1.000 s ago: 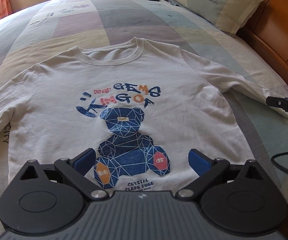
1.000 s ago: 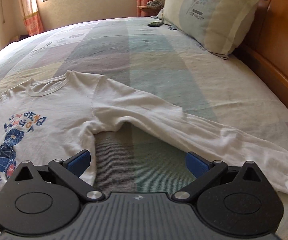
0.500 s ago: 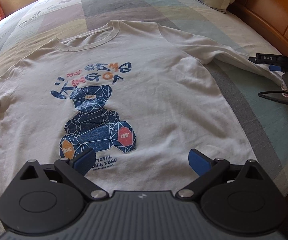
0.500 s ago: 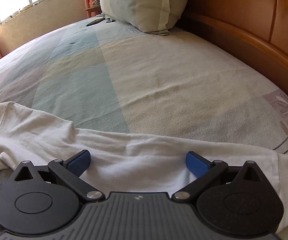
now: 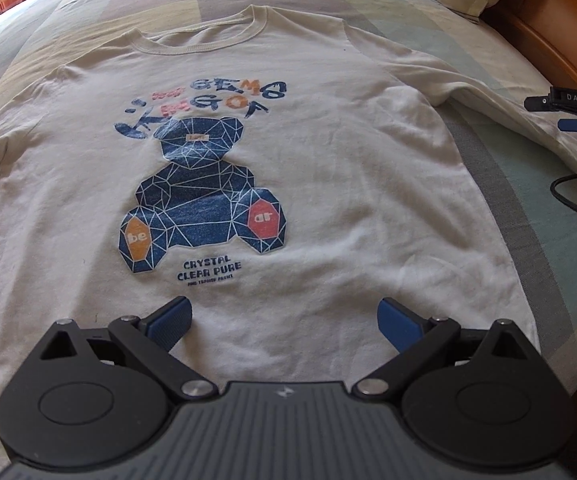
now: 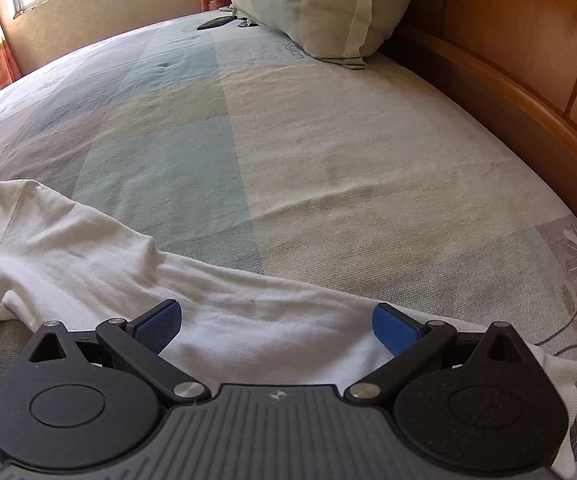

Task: Fold clothes
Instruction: 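Move the open right gripper along the sleeve toward its ribbed cuff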

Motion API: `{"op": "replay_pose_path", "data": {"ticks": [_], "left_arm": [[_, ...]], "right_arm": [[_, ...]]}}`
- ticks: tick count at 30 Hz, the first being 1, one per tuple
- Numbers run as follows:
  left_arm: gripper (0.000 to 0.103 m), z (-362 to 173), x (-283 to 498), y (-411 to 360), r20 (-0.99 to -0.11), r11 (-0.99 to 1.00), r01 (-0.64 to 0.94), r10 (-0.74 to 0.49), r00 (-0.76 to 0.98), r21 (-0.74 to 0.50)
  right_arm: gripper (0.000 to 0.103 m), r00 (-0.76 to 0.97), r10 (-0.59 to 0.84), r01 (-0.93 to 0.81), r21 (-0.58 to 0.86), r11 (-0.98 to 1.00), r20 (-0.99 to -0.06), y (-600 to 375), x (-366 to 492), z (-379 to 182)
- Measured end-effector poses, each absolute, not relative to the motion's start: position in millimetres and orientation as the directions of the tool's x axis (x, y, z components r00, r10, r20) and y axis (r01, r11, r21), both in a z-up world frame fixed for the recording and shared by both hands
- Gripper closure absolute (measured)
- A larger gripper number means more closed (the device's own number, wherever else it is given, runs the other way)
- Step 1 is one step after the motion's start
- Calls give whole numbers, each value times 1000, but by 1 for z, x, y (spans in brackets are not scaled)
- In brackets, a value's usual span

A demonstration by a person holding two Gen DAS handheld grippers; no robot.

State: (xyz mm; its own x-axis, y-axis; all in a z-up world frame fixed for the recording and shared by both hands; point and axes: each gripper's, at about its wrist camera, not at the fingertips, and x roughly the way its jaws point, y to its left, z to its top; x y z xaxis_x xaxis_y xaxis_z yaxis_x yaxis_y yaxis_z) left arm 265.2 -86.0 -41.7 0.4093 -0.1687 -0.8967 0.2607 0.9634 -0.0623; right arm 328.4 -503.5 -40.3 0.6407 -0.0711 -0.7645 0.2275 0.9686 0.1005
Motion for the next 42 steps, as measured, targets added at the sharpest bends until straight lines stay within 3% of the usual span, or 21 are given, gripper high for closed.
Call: {"op": "replay_pose_path", "data": {"ticks": [8, 13, 19, 25, 33, 36, 42], "left_arm": [[4, -41, 262, -92, -896, 959, 280, -167, 412, -50], [4, -40, 261, -83, -895, 967, 250, -152, 420, -47], [4, -41, 256, -68, -894, 977, 208, -134, 427, -47], [4, -42, 251, -58, -886, 977, 203, -150, 439, -65], [4, -40, 259, -55, -873, 970, 223, -188, 450, -94], [4, -42, 260, -55, -872, 968, 231, -196, 449, -99], [4, -45, 263, -54, -869, 965, 239, -205, 449, -105]], "right_arm": [[0, 722, -1, 78, 81, 994, -692, -447, 325, -18], [0, 767, 195, -127, 152, 980, -611, -393, 332, -8], [0, 728, 357, -298, 200, 934, -585, -342, 357, -22], [0, 650, 354, -216, 283, 934, -672, -347, 368, -52], [0, 664, 316, -169, 275, 946, -678, -369, 333, -38], [0, 698, 267, -138, 241, 961, -664, -385, 322, -25], [0, 664, 135, 7, 186, 983, -736, -427, 310, -47]]}}
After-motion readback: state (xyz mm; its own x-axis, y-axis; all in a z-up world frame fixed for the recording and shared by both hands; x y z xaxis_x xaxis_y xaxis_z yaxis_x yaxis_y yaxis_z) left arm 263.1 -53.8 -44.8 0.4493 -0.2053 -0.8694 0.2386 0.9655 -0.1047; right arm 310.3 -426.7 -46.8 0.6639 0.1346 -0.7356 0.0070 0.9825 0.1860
